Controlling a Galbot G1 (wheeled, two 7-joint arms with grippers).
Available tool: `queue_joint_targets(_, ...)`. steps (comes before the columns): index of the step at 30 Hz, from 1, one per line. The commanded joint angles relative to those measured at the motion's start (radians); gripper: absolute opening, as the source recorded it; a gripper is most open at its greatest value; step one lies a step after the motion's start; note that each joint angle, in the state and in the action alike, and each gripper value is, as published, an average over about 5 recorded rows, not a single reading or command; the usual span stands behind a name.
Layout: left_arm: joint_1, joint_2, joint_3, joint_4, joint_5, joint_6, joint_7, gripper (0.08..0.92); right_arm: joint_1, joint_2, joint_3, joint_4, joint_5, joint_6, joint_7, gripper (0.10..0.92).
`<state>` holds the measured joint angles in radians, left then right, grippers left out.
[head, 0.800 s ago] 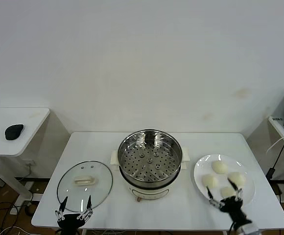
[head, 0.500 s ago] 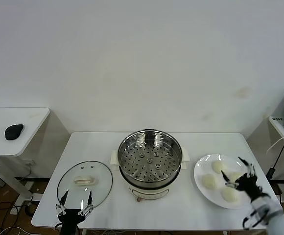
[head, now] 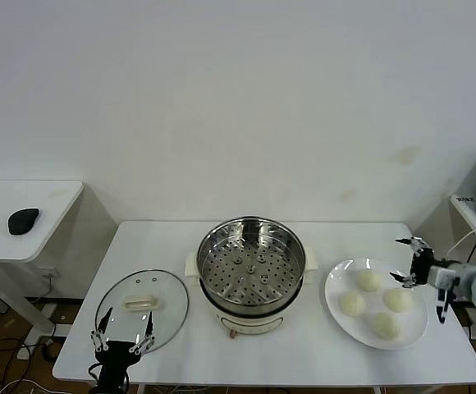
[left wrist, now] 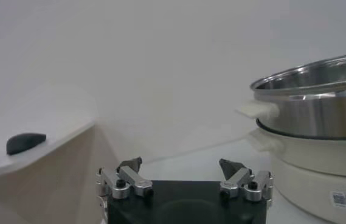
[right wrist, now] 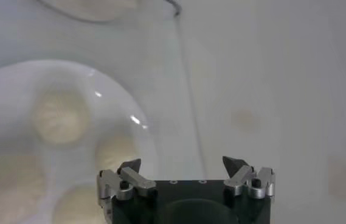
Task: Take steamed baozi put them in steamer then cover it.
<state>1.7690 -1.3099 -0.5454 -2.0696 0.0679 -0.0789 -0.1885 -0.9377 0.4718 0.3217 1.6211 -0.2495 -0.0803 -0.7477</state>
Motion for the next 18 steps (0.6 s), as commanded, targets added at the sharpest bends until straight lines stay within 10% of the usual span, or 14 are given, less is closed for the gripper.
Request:
queue_joint_targets(1,-0.005,0.005,-0.003,0.003,0.033,-0.010,0.002,0.823,0.609,-0.104,-0.649,-0.221,0.081,-0.011,-0.251,0.823)
queue_joint_targets(18,-0.005,0.014,-0.045,0.014,0.028,-0.007,0.005,0.823,0.843,0.080,-1.000,-0.419,0.104,-0.006,-0.301,0.823)
